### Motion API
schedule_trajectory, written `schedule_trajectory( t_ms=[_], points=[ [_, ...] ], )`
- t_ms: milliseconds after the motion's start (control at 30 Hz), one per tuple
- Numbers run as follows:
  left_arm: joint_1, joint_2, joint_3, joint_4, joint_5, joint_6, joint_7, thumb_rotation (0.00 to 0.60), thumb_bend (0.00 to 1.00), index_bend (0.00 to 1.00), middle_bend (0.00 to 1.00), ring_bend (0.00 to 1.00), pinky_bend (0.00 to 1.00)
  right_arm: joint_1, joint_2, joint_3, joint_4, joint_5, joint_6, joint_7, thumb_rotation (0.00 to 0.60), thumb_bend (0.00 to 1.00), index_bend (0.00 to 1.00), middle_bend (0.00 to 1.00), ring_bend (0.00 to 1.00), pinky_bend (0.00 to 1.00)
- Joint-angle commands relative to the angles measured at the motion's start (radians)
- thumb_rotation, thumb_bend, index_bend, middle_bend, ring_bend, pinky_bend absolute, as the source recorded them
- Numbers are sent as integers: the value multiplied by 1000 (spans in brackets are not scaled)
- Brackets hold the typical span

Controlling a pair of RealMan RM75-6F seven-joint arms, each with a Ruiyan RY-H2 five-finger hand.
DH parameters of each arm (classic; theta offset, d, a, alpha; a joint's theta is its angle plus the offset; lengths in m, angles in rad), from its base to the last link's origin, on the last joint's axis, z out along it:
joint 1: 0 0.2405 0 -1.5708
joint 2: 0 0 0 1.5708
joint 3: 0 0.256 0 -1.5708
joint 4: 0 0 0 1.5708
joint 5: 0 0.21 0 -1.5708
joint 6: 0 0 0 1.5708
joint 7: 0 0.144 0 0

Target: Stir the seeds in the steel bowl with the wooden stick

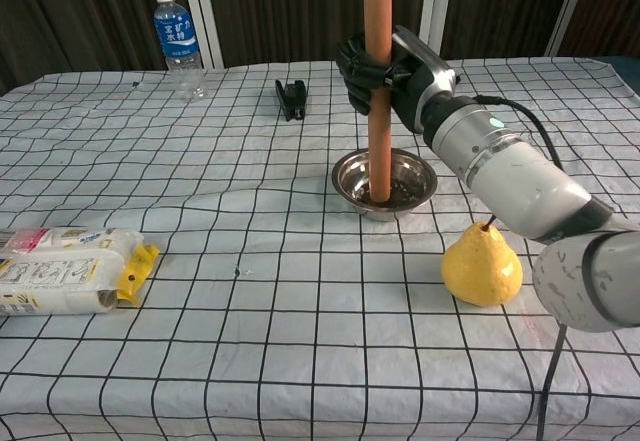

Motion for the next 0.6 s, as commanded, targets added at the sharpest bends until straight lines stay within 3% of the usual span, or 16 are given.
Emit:
schedule_trajectory(
  t_ms=[33,367,467,600],
  points=[
    [1,0,0,1,0,1,-2,600,394,0,0,0,0,-3,-26,-8,43,10,-22,33,600,759,1000,1000,1000,1000],
    [5,3,-1,4,3,14,-13,600,395,0,0,0,0,0,-56,-20,111,-3,-24,78,600,759,1000,1000,1000,1000],
    [9,4,0,6,7,23,-17,600,394,0,0,0,0,1,-32,-8,72,-15,16,77,600,760,1000,1000,1000,1000],
    [11,4,0,9,8,27,-20,600,394,0,0,0,0,-3,54,12,-58,-53,113,-2,600,760,1000,1000,1000,1000]
  ],
)
